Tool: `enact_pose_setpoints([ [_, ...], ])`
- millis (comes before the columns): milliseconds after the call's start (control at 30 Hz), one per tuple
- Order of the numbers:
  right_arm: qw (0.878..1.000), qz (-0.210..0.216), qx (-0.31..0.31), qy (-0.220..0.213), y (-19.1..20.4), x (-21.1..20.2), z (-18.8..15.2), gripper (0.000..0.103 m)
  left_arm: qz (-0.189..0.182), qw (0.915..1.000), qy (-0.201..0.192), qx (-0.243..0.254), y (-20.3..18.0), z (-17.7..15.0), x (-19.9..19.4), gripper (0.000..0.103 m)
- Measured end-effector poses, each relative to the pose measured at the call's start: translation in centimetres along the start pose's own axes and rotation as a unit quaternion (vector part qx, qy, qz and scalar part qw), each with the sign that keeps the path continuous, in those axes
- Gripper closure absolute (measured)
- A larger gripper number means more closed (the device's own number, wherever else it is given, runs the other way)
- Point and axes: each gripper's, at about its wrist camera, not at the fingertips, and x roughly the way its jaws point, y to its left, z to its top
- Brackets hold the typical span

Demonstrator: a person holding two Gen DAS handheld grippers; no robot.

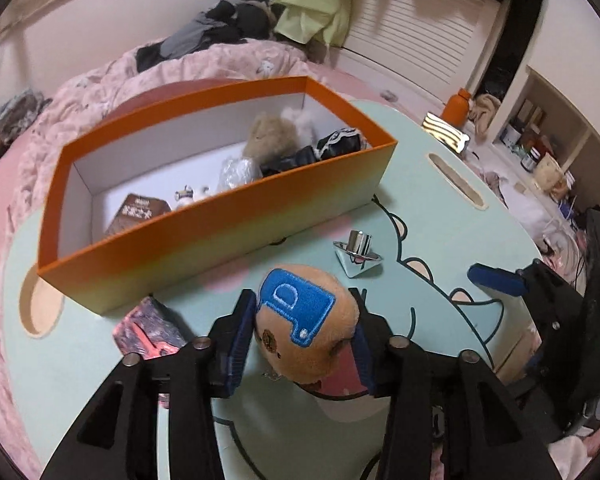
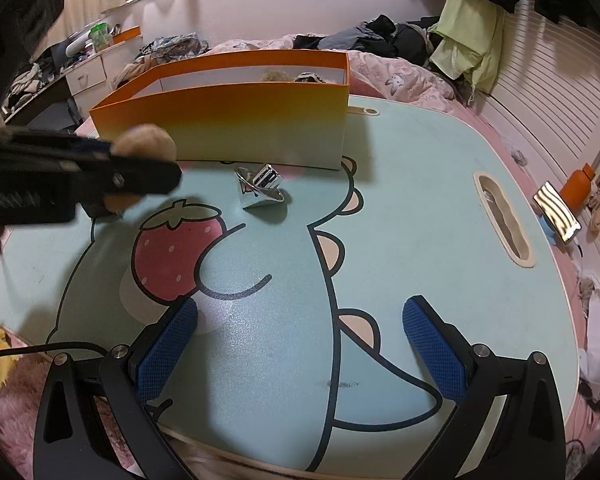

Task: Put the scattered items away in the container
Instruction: 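Carry the bear keychain out and release it on the table with the left gripper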

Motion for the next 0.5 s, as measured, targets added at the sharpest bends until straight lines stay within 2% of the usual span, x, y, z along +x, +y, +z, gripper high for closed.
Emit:
enact_pose_setpoints([
  [133, 1.000, 0.000, 0.000, 0.000, 0.0, 0.0, 0.0, 0.001, -0.018, 0.9988, -0.043, -0.014, 0.4, -0.5, -2.1, 0.042],
  [167, 1.000, 0.000, 0.000, 0.000, 0.0, 0.0, 0.0, 0.001, -0.019, 0.9982, -0.054, -0.015, 0.4, -0.6, -3.0, 0.034],
  [200, 1.000, 0.000, 0.000, 0.000, 0.0, 0.0, 0.0, 0.001, -0.018, 0.9975, -0.067, -0.013, 0.4, -0.8, -3.8, 0.028],
  [300, 1.000, 0.000, 0.000, 0.000, 0.0, 0.0, 0.0, 0.001, -0.006, 0.9960, -0.089, 0.001, 0.1, -1.8, -5.7, 0.023],
  [400, 1.000, 0.000, 0.000, 0.000, -0.1, 0.0, 0.0, 0.001, 0.018, 0.9959, -0.088, 0.008, 0.0, -3.7, -6.6, 0.022],
  [500, 1.000, 0.000, 0.000, 0.000, -0.1, 0.0, 0.0, 0.001, 0.035, 0.9969, -0.070, 0.005, 0.2, -6.0, -6.6, 0.022],
])
